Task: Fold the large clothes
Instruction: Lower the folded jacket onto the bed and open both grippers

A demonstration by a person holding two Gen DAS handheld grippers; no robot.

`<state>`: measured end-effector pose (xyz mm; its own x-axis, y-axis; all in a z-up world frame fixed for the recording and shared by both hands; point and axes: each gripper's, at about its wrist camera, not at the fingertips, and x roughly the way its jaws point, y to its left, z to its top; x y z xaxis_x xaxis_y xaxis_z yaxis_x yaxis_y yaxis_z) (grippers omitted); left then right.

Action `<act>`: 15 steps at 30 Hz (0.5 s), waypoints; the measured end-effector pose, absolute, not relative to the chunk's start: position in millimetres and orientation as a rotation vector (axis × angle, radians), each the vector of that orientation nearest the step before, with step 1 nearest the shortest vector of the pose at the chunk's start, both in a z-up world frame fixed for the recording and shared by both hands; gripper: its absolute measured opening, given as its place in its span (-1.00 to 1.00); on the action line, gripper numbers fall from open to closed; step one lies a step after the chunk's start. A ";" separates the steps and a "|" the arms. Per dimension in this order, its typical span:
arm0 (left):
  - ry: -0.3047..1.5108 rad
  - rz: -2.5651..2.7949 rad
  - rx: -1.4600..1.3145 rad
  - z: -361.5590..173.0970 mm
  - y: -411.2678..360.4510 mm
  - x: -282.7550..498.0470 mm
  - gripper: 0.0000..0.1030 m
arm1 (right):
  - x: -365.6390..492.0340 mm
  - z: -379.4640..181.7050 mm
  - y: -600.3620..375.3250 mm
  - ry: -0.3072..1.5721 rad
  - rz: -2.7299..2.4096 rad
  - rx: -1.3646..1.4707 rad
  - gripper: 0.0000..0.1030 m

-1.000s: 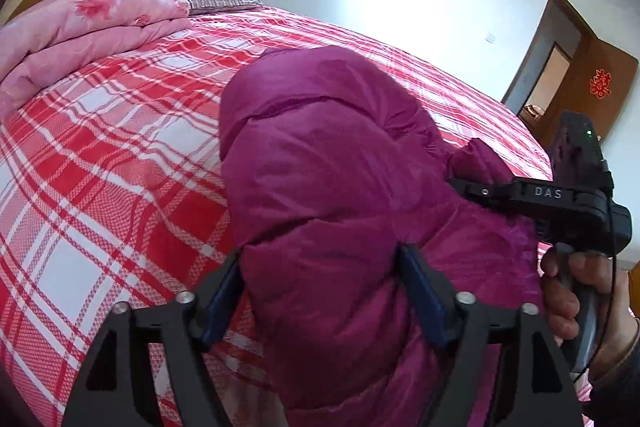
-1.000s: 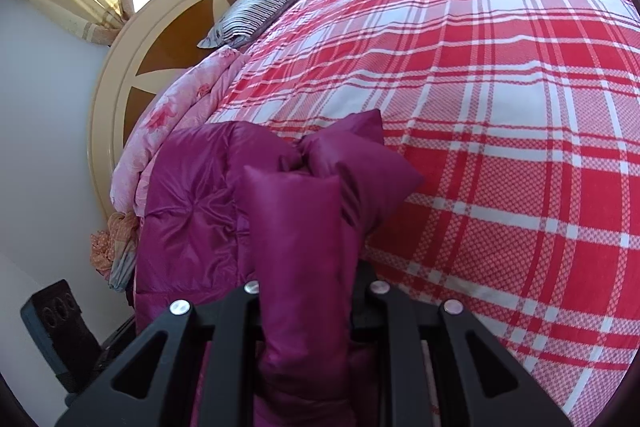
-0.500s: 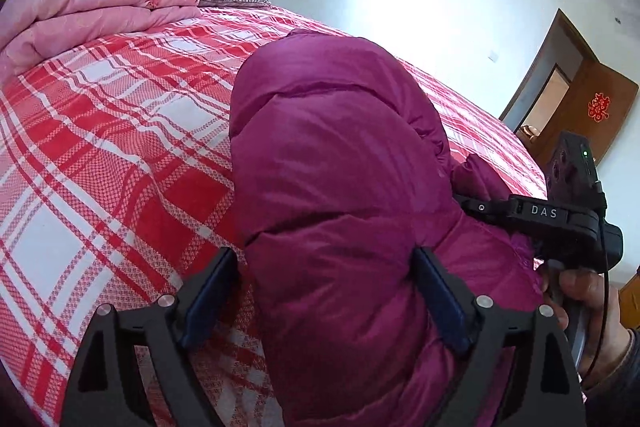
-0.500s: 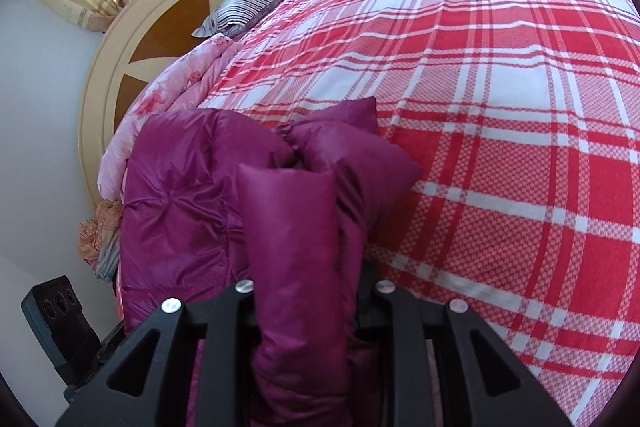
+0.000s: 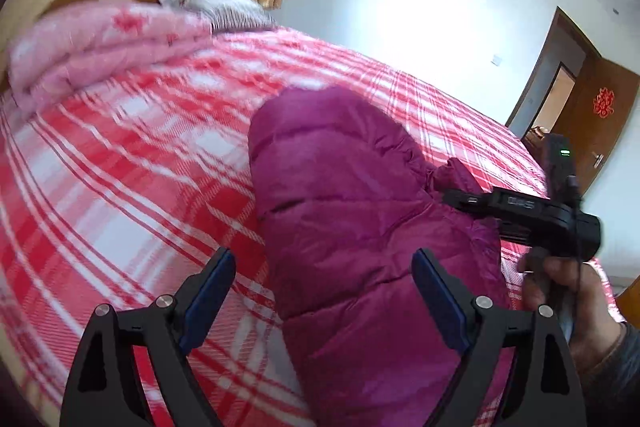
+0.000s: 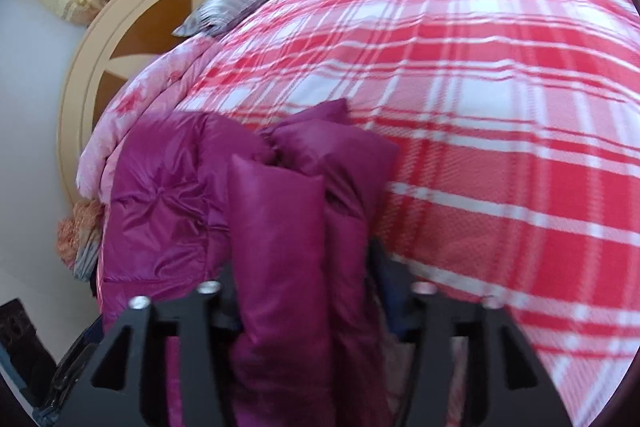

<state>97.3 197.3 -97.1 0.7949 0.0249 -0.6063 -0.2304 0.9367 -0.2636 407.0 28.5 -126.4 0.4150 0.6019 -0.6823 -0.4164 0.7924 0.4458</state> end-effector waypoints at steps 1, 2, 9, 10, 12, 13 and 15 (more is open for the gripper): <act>0.626 0.143 -0.324 -91.0 196.0 94.0 0.75 | 398.4 -116.9 23.0 0.915 0.636 0.214 0.18; 0.607 0.145 -0.309 -83.1 194.1 90.0 0.75 | 389.3 -108.1 18.5 0.884 0.620 0.203 0.18; 0.526 0.154 -0.204 -44.5 178.9 72.8 0.75 | 315.7 -64.1 0.0 0.709 0.570 0.153 0.49; 0.516 0.154 -0.190 -40.5 177.4 71.1 0.75 | 304.7 -59.7 0.2 0.691 0.563 0.145 0.53; 0.493 0.153 -0.168 -33.4 174.9 66.8 0.75 | 287.6 -51.8 -0.8 0.658 0.555 0.135 0.61; 0.487 0.149 -0.164 -30.2 173.9 65.9 0.75 | 279.4 -47.5 0.3 0.641 0.557 0.133 0.66; 0.478 0.142 -0.166 -24.5 174.2 63.0 0.75 | 267.3 -41.3 -0.9 0.615 0.559 0.127 0.70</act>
<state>63.0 174.2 -24.5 0.8785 0.0963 -0.4679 -0.1740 0.9767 -0.1256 267.3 -0.9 -41.3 0.6747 0.5320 -0.5117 -0.4582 0.8453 0.2747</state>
